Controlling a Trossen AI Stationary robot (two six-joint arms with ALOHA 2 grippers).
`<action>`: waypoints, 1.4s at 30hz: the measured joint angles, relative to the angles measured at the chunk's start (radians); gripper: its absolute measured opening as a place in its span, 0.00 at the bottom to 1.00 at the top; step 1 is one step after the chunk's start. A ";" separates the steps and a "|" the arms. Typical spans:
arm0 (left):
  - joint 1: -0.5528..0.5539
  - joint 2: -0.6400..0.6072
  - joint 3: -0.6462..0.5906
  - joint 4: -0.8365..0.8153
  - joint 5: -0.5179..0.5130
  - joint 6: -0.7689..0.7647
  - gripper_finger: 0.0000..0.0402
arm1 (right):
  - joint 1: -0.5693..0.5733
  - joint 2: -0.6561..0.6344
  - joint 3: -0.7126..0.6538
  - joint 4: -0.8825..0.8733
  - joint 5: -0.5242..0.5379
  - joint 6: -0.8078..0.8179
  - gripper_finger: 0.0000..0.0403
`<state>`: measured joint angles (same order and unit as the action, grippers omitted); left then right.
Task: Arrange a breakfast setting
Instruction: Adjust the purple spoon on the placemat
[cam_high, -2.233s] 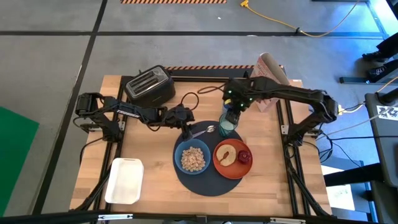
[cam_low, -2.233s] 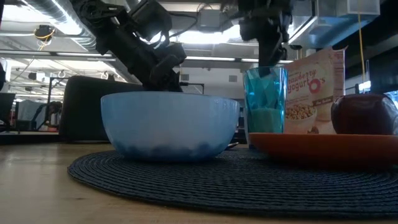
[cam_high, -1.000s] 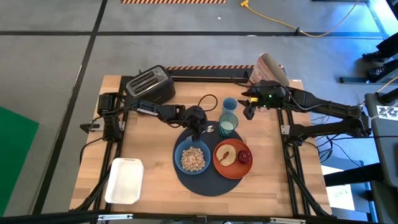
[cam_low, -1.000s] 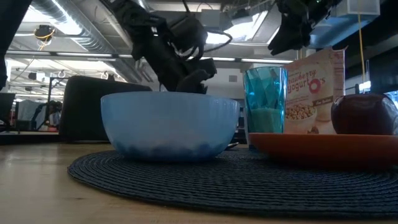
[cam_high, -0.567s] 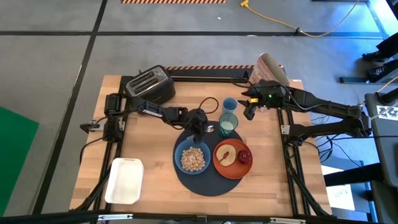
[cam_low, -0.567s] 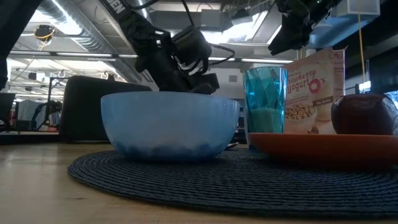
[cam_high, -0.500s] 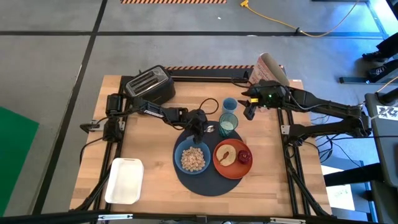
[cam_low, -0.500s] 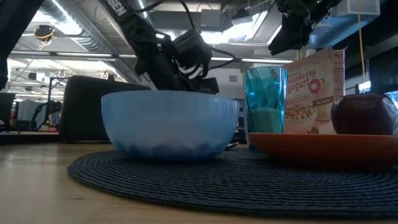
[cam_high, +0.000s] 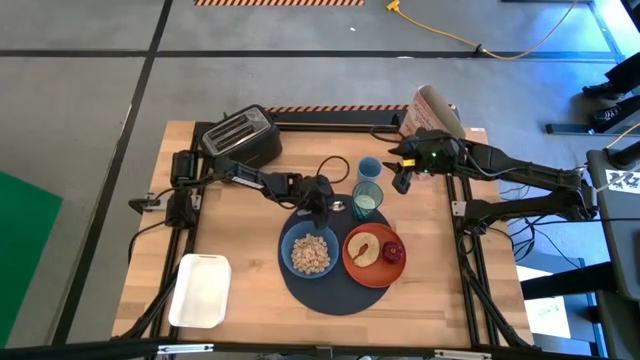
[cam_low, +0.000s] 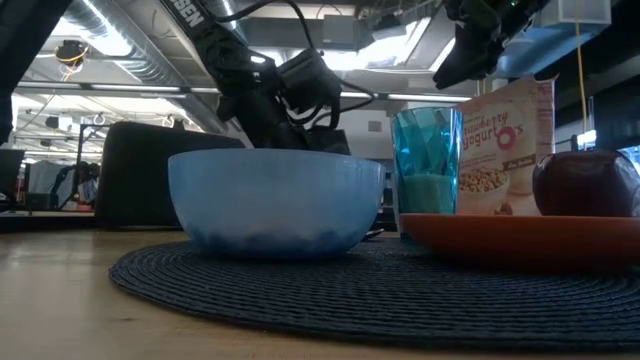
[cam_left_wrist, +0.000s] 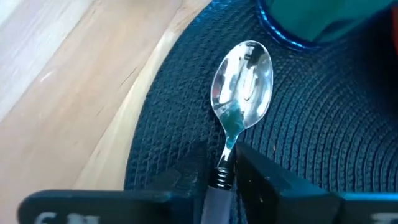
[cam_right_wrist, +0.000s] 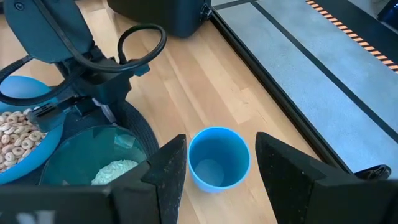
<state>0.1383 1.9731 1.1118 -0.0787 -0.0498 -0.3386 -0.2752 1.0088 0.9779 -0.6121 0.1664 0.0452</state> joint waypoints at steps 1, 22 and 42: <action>0.000 0.000 0.000 -0.002 0.000 -0.017 0.19 | 0.000 0.000 0.000 -0.002 0.000 0.000 0.46; -0.009 -0.077 -0.003 -0.248 -0.070 -0.134 0.12 | 0.000 0.000 0.000 -0.021 0.001 -0.002 0.46; -0.187 -0.174 -0.001 -0.638 -0.112 -0.506 0.12 | 0.000 0.001 0.001 -0.043 0.007 -0.024 0.46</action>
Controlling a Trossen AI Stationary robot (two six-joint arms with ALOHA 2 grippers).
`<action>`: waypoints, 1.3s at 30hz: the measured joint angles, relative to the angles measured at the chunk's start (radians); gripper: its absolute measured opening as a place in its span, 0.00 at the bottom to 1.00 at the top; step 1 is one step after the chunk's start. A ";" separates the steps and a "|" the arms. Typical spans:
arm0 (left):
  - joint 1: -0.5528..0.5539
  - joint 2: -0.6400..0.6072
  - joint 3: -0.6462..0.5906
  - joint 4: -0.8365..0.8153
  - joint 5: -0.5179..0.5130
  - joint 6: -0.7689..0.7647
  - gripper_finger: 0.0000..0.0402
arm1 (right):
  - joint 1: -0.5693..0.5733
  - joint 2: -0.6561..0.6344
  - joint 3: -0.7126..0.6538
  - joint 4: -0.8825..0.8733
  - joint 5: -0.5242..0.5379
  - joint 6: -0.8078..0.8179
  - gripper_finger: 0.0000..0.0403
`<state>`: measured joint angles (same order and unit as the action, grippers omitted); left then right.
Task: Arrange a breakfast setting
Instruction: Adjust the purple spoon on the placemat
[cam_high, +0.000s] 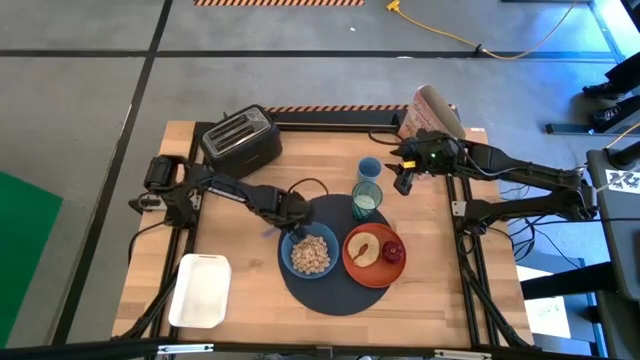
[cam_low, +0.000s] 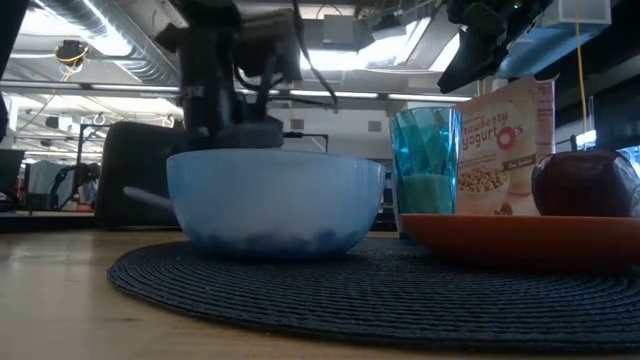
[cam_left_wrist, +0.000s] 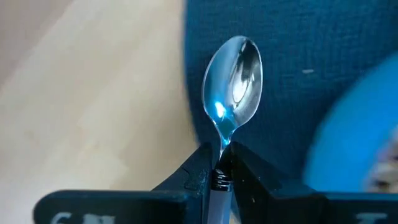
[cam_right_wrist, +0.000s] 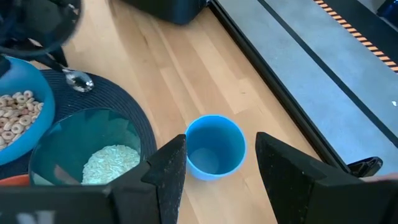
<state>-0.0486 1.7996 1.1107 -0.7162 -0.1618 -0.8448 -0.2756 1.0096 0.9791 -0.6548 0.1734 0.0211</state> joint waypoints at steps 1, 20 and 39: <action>-0.012 -0.002 0.000 0.008 0.001 -0.030 0.12 | 0.000 0.000 0.000 0.000 0.000 0.000 0.46; -0.198 -0.008 0.000 0.126 -0.290 -0.563 0.12 | 0.000 0.000 0.000 0.002 -0.001 -0.027 0.46; -0.260 -0.006 -0.129 0.267 -0.353 -0.825 0.13 | 0.000 -0.001 0.000 0.003 -0.002 -0.027 0.46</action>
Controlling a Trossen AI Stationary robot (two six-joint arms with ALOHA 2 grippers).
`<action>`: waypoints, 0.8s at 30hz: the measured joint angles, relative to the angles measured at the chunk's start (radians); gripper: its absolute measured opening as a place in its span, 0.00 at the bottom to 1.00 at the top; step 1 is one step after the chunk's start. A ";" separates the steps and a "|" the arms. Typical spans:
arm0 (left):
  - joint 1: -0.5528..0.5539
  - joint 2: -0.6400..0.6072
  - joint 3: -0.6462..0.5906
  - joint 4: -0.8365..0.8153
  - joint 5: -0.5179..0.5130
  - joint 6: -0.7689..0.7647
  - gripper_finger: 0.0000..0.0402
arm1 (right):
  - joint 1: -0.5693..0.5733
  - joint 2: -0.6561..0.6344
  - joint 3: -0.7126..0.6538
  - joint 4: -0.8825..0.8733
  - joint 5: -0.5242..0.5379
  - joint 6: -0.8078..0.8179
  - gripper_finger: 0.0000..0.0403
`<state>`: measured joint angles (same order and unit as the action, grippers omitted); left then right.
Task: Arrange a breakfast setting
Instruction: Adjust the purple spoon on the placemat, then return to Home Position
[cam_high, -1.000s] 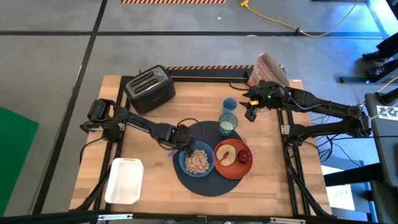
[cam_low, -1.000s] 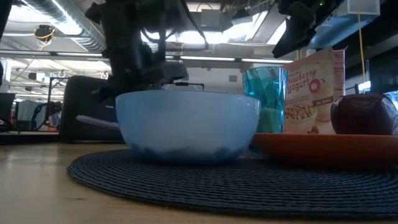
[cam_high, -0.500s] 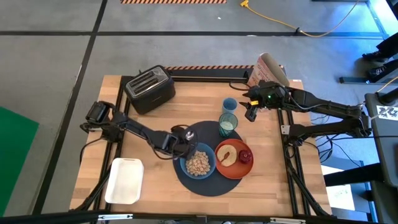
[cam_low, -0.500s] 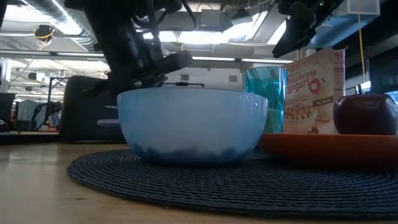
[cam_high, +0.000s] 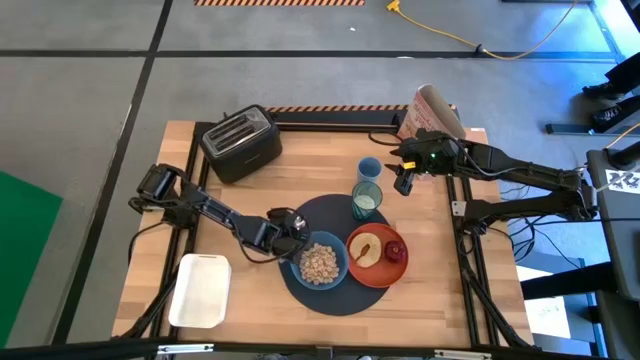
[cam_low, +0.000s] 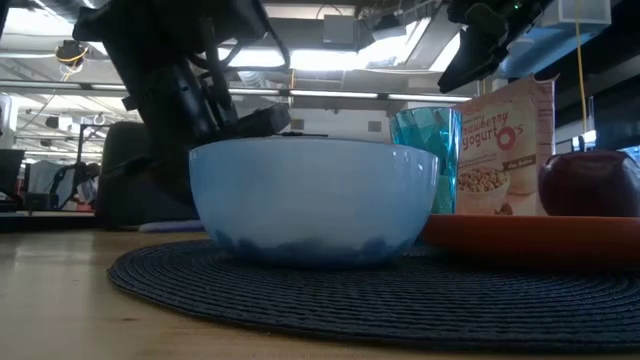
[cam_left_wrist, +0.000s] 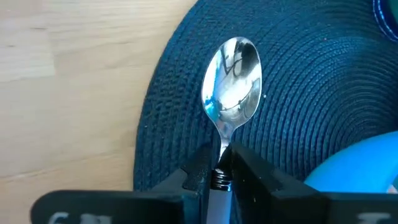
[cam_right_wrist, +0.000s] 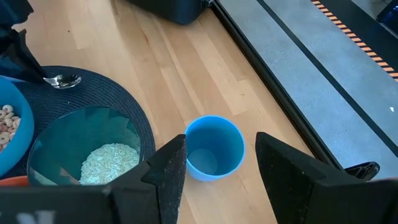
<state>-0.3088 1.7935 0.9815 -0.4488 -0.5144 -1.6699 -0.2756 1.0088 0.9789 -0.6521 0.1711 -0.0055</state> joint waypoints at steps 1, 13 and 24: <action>0.000 0.000 0.000 -0.002 0.000 0.000 0.14 | 0.000 0.000 0.000 0.000 -0.001 0.000 0.46; 0.015 0.000 -0.001 -0.035 -0.004 0.026 0.33 | 0.000 0.000 0.000 0.000 -0.005 0.003 0.46; 0.070 -0.209 -0.001 -0.241 -0.061 0.293 0.39 | 0.000 0.000 0.000 0.062 -0.006 0.022 0.46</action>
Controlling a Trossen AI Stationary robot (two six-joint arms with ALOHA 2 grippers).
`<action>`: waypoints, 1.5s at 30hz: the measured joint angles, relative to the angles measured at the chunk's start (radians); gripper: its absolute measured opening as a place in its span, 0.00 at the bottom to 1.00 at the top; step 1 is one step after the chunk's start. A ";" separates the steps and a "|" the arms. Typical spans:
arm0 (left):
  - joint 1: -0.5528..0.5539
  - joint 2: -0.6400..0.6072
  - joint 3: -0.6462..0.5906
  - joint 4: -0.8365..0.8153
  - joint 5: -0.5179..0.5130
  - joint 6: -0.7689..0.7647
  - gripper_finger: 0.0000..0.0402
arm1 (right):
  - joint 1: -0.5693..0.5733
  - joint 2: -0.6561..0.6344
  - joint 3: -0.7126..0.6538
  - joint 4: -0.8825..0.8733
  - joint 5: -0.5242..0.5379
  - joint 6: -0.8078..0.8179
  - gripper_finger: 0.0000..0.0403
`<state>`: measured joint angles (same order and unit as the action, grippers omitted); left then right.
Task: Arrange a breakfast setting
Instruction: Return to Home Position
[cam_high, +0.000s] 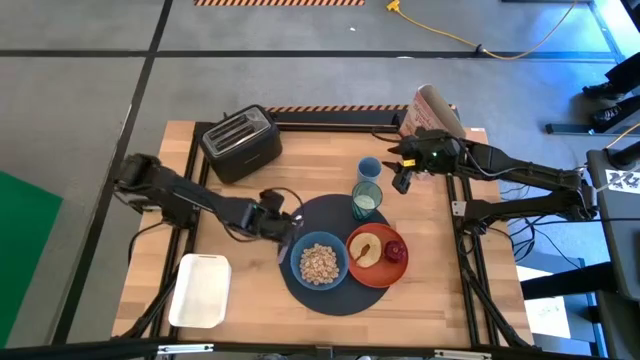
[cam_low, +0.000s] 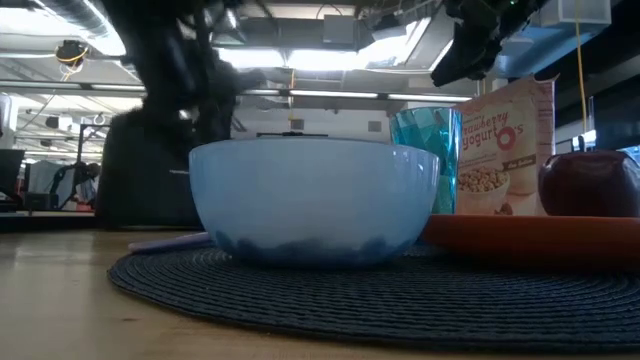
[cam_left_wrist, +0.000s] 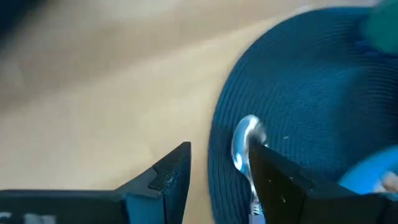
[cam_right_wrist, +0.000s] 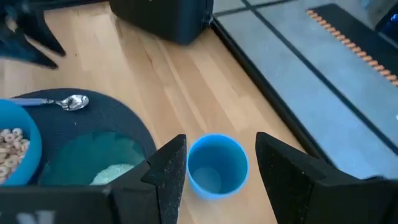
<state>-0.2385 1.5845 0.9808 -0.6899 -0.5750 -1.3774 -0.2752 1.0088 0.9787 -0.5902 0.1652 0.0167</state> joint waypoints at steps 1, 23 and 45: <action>0.008 -0.030 0.000 0.001 -0.009 0.081 0.39 | 0.000 0.000 0.000 -0.015 0.000 0.004 0.46; 0.387 -0.223 -0.006 0.872 0.512 1.448 0.34 | 0.001 -0.143 -0.058 0.260 -0.411 -0.104 0.46; 0.677 -0.756 -0.636 1.286 0.832 1.370 0.21 | 0.006 -0.708 -0.599 0.646 -0.491 -0.013 0.46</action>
<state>0.4381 0.8282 0.3449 0.5960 0.2568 -0.0074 -0.2687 0.3012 0.3798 0.0555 -0.3260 0.0040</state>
